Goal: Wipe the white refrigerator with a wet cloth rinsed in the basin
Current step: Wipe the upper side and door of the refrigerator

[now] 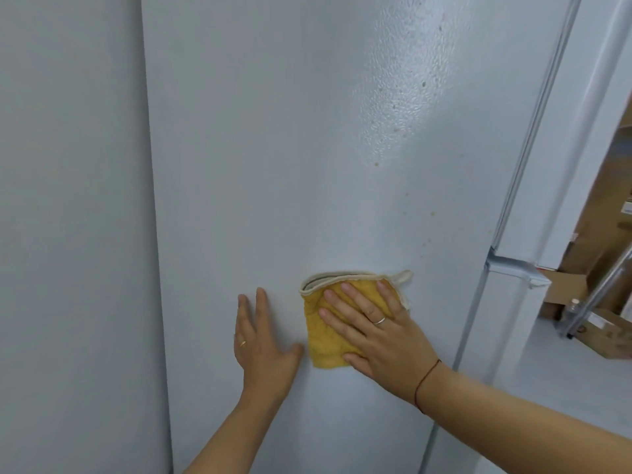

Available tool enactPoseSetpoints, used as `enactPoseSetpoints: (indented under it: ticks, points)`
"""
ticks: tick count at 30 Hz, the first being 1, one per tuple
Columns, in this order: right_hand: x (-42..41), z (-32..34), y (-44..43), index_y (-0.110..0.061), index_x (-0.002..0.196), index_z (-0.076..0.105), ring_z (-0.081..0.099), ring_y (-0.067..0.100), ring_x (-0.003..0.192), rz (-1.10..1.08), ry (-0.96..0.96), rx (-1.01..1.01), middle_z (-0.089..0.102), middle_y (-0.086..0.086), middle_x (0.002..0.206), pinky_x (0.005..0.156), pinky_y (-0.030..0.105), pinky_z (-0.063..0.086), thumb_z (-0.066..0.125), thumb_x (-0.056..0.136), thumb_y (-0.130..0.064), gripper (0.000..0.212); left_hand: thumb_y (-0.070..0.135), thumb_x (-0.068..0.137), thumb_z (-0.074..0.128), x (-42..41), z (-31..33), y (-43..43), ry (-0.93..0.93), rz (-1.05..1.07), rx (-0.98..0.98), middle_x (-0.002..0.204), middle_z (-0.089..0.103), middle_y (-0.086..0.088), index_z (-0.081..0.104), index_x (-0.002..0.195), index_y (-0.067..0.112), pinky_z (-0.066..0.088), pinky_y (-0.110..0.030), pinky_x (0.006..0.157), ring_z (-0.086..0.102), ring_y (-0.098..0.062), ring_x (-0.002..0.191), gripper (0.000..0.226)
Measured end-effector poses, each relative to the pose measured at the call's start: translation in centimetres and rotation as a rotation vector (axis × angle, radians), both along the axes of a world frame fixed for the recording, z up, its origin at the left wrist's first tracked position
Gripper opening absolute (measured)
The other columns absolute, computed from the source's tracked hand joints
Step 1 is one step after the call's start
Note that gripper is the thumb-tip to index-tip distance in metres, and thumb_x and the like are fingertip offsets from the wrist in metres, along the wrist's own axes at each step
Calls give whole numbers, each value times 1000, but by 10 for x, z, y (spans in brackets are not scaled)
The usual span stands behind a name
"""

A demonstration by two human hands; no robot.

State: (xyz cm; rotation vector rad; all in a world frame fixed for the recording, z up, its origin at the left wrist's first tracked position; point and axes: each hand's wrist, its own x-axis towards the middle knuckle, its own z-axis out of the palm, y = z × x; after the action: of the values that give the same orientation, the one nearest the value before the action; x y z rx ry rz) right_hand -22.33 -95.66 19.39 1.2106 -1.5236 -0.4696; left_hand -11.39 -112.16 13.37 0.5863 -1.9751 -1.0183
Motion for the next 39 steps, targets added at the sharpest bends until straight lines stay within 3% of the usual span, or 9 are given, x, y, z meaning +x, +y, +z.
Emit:
enactPoseSetpoints:
  ticks: [4,10,17,21,25,29,34,39]
  points:
    - [-8,31,7,-22,150,29,17,25,146,52,26,-10,21,2,158,117,55,8,54,81,-59,82,73,70,38,-6,15,3,67,-1,-132,154,-18,19,-5,147,47,-3,-39,118,-17,5,140,92]
    - [-14,124,-3,-23,149,31,21,28,145,78,57,-145,25,3,157,114,59,11,43,86,-64,76,67,86,29,-21,75,-3,133,46,-408,157,-19,12,-3,150,38,-7,-45,118,-17,-10,146,77]
    - [-16,229,-5,-24,148,32,21,31,145,42,88,-261,26,5,157,113,62,10,40,85,-65,76,65,86,34,-33,188,-7,205,81,-450,162,-8,1,2,152,34,-2,-49,118,-9,-19,148,79]
    - [-13,291,8,-27,152,19,6,30,148,-35,-14,-331,11,3,161,113,63,0,33,84,-67,79,65,85,51,-31,206,-7,139,57,-440,161,-15,3,-1,152,37,-4,-49,119,-16,-17,147,89]
    - [-8,334,31,-29,153,11,-2,31,148,-116,-71,-415,2,3,161,112,62,-6,26,84,-69,82,63,81,55,-26,203,-15,85,60,-499,160,-17,5,-4,151,39,-2,-50,119,-17,-15,146,94]
    - [-8,315,41,-26,153,8,-1,36,147,-156,-86,-472,2,8,161,111,64,-5,25,87,-69,80,67,79,51,-26,202,-20,66,60,-530,160,-19,5,-5,150,41,1,-55,117,-17,-15,147,95]
    - [-12,212,53,-21,152,20,11,40,145,-152,-60,-476,15,11,159,111,68,6,32,90,-67,78,71,73,43,-28,199,-19,68,61,-543,160,-19,4,-4,151,37,2,-58,115,-17,-17,147,97]
    - [-8,118,62,-18,151,24,9,39,145,-184,-130,-579,14,12,158,111,68,7,37,90,-63,77,68,76,44,-31,195,-20,92,54,-549,160,-19,4,-4,152,36,-2,-57,115,-18,-16,146,95]
